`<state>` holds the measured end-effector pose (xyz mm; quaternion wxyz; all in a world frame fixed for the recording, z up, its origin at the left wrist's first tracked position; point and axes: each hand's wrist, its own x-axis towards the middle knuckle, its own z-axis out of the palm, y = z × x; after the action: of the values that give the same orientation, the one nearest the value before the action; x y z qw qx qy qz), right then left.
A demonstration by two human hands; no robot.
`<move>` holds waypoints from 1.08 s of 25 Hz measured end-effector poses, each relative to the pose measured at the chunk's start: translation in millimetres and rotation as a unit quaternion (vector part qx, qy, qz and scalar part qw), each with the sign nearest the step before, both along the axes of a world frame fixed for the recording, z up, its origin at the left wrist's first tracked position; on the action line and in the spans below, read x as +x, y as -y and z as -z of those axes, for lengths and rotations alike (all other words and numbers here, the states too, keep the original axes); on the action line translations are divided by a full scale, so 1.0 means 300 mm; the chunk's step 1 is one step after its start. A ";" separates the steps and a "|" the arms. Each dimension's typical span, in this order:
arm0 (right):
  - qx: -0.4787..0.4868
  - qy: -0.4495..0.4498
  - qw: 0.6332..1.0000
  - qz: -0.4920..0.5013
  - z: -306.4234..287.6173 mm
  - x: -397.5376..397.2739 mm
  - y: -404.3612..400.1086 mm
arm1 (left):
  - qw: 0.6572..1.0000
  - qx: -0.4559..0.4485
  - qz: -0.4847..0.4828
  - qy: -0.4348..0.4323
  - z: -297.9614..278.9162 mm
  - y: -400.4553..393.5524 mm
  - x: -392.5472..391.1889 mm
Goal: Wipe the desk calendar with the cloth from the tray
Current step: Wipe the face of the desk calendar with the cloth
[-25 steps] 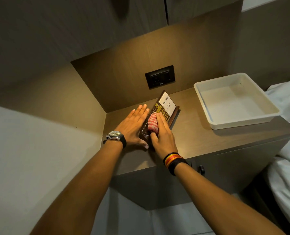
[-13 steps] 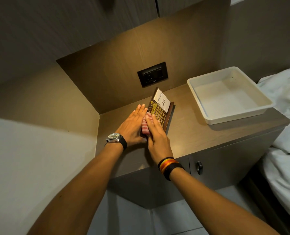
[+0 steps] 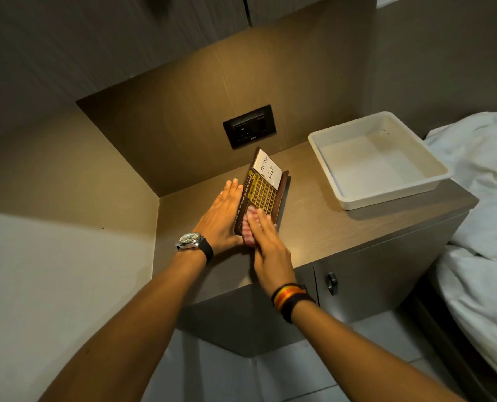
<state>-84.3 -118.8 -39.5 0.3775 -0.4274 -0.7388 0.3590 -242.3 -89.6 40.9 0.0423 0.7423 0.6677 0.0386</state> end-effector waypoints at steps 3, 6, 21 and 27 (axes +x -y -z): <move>0.019 0.007 1.000 -0.007 0.026 0.068 -0.034 | 1.000 -0.005 -0.002 0.006 -0.003 -0.001 0.009; -0.056 -0.018 0.997 0.054 -0.051 0.035 -0.165 | 1.000 -0.011 -0.005 0.005 -0.007 -0.010 0.028; -0.058 -0.020 0.998 0.032 -0.013 0.029 -0.051 | 0.999 -0.009 -0.034 0.000 -0.019 -0.003 0.074; -0.038 -0.005 0.999 0.020 0.020 0.073 -0.113 | 1.000 -0.012 -0.025 -0.012 -0.021 -0.012 0.074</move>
<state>-62.2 -84.8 -45.4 0.3716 -0.4546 -0.7141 0.3812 -220.1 -85.9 47.3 0.0423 0.7253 0.6868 0.0222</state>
